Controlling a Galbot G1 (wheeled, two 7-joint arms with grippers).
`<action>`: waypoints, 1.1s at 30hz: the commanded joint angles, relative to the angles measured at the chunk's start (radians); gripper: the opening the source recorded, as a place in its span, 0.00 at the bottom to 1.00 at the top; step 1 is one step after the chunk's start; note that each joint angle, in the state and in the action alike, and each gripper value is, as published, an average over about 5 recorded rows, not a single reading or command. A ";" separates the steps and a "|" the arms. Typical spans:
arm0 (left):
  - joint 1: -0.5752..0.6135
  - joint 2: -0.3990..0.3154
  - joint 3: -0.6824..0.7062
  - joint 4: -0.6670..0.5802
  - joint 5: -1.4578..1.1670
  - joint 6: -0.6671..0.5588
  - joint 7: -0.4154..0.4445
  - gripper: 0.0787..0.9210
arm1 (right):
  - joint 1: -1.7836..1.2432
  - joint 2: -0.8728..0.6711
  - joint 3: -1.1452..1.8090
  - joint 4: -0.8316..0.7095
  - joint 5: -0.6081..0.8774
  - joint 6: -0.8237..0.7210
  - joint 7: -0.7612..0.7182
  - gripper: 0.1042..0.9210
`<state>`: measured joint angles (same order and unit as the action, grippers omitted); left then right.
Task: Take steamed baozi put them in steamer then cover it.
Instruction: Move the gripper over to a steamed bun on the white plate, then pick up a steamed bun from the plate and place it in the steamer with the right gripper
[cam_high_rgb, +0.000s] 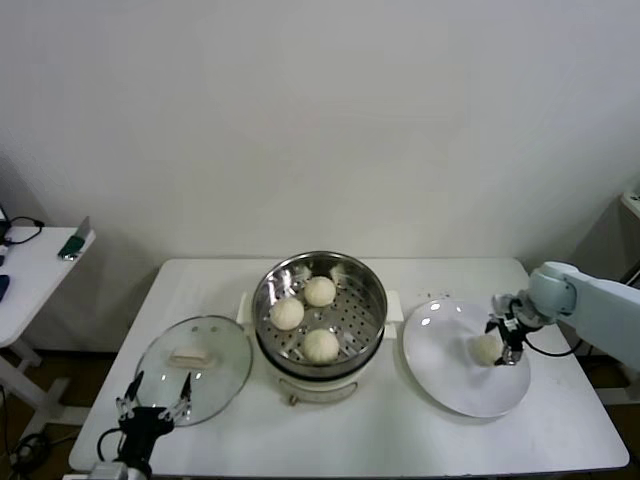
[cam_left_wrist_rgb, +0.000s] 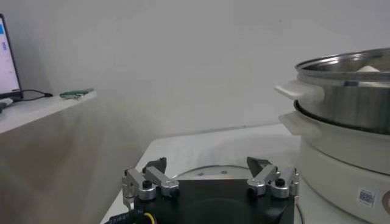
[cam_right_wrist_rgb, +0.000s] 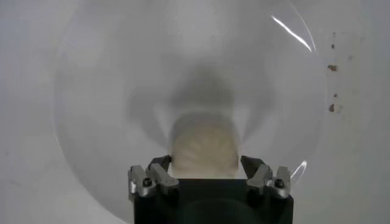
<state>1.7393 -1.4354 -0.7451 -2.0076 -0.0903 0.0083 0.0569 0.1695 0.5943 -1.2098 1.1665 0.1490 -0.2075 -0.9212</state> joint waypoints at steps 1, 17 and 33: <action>0.000 -0.001 0.000 -0.001 0.001 0.000 0.000 0.88 | -0.013 0.009 0.015 -0.009 -0.007 -0.007 -0.007 0.74; -0.011 0.000 0.002 -0.010 0.004 0.006 0.001 0.88 | 0.893 0.108 -0.601 0.307 0.460 -0.087 -0.035 0.58; -0.022 0.008 0.002 -0.015 -0.001 0.016 0.003 0.88 | 0.910 0.416 -0.406 0.549 0.780 -0.379 0.159 0.58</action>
<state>1.7181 -1.4280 -0.7424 -2.0232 -0.0909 0.0232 0.0592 1.0255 0.8473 -1.6395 1.5786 0.7573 -0.4467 -0.8699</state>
